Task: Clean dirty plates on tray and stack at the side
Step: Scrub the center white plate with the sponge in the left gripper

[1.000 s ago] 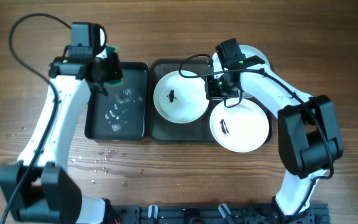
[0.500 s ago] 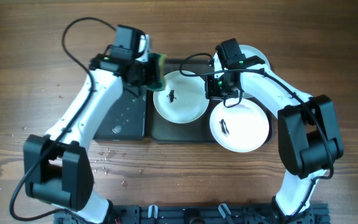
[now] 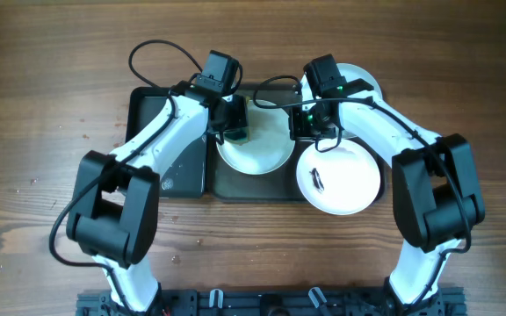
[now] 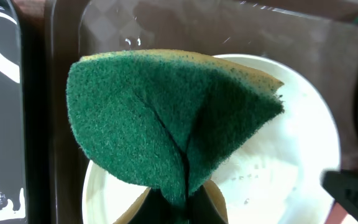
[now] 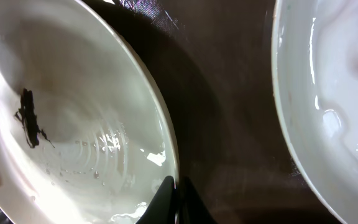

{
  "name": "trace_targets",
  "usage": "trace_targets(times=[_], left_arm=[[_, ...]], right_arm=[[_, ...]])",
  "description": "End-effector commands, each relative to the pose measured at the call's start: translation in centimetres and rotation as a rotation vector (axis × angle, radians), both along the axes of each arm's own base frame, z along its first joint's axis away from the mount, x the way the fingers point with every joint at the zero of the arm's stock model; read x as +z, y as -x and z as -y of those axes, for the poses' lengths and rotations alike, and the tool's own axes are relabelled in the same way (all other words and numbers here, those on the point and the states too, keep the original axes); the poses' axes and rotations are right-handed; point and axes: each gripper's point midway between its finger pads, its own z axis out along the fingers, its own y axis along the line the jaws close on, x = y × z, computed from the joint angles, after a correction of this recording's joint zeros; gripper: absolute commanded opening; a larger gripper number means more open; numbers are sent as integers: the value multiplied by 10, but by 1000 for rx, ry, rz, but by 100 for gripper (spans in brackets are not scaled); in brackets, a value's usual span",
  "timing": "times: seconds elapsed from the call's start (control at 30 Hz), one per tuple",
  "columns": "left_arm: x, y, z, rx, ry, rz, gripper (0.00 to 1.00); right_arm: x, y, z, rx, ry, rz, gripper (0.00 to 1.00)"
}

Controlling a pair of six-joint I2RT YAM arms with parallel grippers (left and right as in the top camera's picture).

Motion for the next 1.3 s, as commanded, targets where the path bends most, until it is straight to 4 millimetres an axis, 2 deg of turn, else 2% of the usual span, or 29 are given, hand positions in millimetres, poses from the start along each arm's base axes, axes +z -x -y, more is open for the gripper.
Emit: trace_targets(times=[0.0, 0.13, 0.47, 0.7, 0.9, 1.07, 1.17, 1.27], left_arm=[[-14, -4, -2, 26, -20, -19, 4], [-28, 0, -2, 22, -34, -51, 4], [-47, 6, -1, 16, -43, -100, 4], [-48, 10, 6, -2, -42, -103, 4], [-51, 10, 6, -2, -44, -108, 4], [-71, 16, 5, 19, -49, -161, 4], [-78, 26, 19, -8, 29, -218, 4], [-75, 31, 34, -36, 117, -251, 4]], right_arm=[[-7, 5, -4, 10, -7, -25, 4], [-8, 4, -2, 19, 8, -14, 4], [-7, 0, -3, 109, 17, 35, 5], [-18, 1, -5, 155, 4, 75, 4], [-18, 2, -4, 153, 5, 69, 4], [-18, 2, -5, 153, 1, 69, 4], [-17, 3, -5, 157, -3, 68, 4], [-17, 3, -7, 160, -14, 67, 4]])
